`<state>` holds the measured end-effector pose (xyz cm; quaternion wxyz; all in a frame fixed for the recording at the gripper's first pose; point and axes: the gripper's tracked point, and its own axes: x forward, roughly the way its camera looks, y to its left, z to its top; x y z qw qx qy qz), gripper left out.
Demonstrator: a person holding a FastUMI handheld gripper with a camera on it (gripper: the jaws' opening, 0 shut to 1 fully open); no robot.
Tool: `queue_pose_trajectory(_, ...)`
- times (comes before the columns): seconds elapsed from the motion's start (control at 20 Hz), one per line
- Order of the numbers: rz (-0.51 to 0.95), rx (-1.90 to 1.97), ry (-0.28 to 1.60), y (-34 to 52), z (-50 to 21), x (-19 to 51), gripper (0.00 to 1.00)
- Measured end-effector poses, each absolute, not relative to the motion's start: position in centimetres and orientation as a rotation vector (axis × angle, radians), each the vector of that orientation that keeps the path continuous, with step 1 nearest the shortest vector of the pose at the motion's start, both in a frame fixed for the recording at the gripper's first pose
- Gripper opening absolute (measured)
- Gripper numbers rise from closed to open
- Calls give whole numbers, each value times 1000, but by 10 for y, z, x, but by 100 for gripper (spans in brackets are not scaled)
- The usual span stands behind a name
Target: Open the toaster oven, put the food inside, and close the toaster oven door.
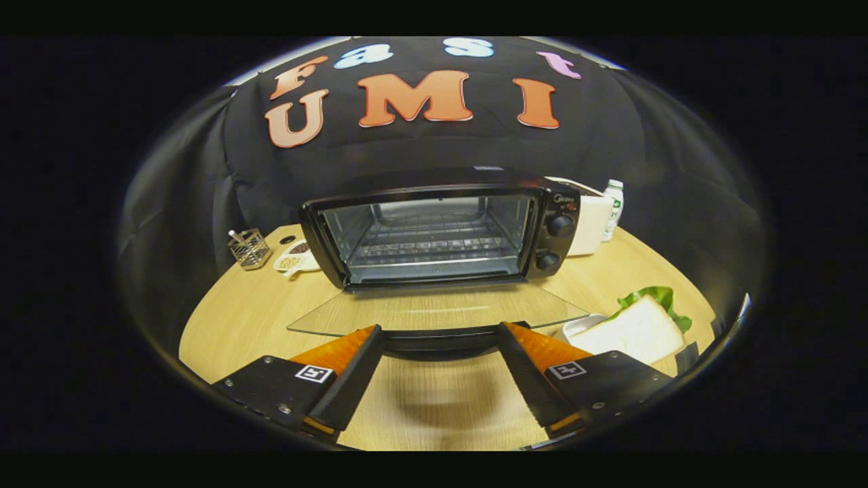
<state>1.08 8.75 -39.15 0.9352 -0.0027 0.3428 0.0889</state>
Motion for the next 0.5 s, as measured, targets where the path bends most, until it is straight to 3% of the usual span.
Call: queue_pose_trajectory(0.5, 167, 44, 806, 76, -454, -16, 99)
